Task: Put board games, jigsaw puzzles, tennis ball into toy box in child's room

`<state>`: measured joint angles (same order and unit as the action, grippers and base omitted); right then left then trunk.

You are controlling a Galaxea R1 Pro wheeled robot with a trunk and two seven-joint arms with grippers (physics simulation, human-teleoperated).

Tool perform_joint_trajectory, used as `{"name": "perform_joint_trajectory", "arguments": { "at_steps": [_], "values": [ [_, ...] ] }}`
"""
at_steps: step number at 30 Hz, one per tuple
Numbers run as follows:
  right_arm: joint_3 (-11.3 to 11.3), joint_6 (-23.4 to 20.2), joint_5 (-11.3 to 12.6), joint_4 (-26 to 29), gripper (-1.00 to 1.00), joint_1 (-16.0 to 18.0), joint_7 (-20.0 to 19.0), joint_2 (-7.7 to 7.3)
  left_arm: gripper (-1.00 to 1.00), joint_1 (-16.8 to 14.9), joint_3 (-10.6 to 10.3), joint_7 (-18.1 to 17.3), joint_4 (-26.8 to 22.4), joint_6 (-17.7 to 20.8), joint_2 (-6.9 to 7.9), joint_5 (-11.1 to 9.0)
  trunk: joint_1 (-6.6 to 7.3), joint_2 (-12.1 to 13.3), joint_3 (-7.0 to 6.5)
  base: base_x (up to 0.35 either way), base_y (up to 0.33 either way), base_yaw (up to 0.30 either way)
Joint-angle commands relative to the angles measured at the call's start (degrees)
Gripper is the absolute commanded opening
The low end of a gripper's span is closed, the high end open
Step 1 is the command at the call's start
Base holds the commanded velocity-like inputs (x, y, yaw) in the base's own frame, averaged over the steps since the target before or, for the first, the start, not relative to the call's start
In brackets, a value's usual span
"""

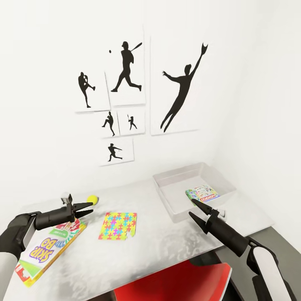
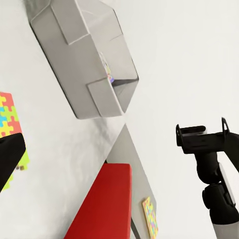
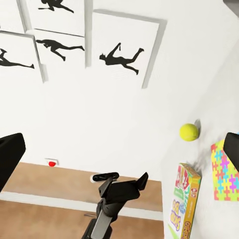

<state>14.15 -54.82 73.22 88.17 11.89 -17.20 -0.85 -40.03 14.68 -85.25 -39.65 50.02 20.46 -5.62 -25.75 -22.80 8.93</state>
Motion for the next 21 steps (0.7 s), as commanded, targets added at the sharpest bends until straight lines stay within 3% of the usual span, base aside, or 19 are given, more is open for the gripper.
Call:
{"name": "perform_joint_trajectory", "arguments": {
  "at_steps": [1,8,21],
  "values": [
    [0.08,0.07,-0.45,-0.01,1.00,0.06,-0.46,0.03,1.00,-0.04,0.00,-0.19,0.00,0.60,0.01,-0.01,-0.03,-0.12,0.10,0.000,0.000,0.000],
    [-0.17,5.40,-0.38,-0.02,1.00,0.06,-0.61,-0.21,1.00,-0.04,0.03,-0.16,0.00,0.60,0.02,-0.01,-0.03,-0.12,-0.37,0.000,0.000,0.000],
    [-1.08,6.69,-0.36,0.07,1.00,0.06,-0.64,-0.58,1.00,-0.04,0.09,-0.18,0.01,0.63,0.03,-0.01,-0.03,-0.12,-1.57,-0.013,0.000,0.000]
  ]
}}
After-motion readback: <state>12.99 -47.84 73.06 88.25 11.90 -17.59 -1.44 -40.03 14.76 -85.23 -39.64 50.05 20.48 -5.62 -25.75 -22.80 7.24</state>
